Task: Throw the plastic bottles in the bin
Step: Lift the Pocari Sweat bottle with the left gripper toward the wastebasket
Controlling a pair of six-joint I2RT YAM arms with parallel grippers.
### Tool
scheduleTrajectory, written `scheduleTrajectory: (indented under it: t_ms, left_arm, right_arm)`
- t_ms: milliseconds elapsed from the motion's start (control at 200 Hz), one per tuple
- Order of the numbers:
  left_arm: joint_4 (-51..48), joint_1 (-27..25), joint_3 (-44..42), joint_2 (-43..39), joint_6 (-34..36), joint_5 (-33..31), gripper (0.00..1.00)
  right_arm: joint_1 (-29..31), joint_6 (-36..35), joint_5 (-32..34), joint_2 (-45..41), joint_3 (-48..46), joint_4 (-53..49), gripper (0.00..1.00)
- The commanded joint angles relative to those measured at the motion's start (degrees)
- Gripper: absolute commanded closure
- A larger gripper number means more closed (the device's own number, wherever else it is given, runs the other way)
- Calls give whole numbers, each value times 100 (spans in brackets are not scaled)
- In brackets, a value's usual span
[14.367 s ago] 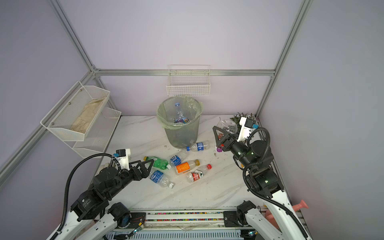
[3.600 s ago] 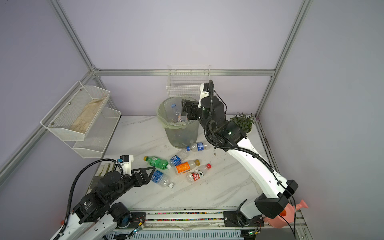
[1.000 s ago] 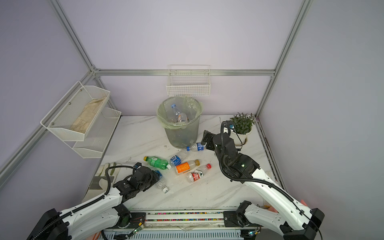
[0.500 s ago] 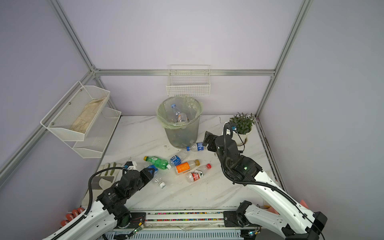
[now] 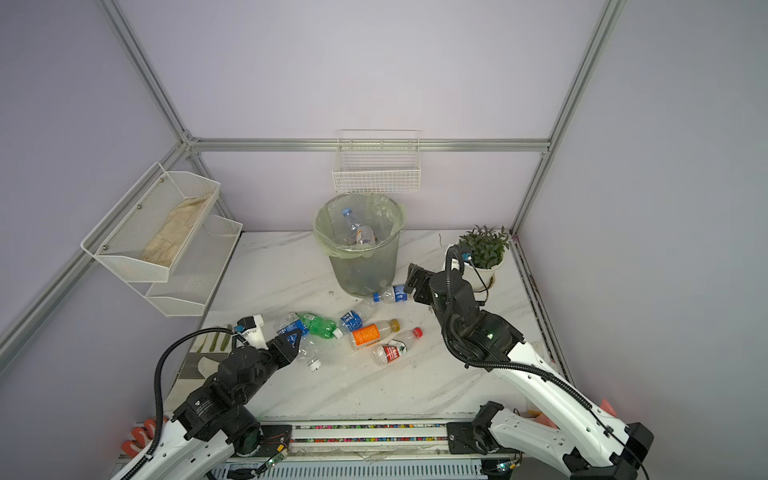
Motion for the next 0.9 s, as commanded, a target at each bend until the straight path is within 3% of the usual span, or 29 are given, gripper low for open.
scheduleTrajectory:
  t_ms: [0, 200, 530, 895]
  left_arm:
    - [743, -28, 822, 76, 858, 330, 100]
    - [1218, -23, 1098, 232, 1447, 980, 100]
    - [1349, -25, 1821, 465, 2183, 1310, 100]
    - [1669, -20, 3144, 1081, 3555, 891, 100]
  right_arm:
    - [-9, 37, -74, 0, -18, -43, 3]
    - [-9, 47, -48, -118, -121, -46, 3]
    - [-9, 50, -39, -182, -230, -41, 3]
    - [-9, 21, -318, -147, -254, -59, 3]
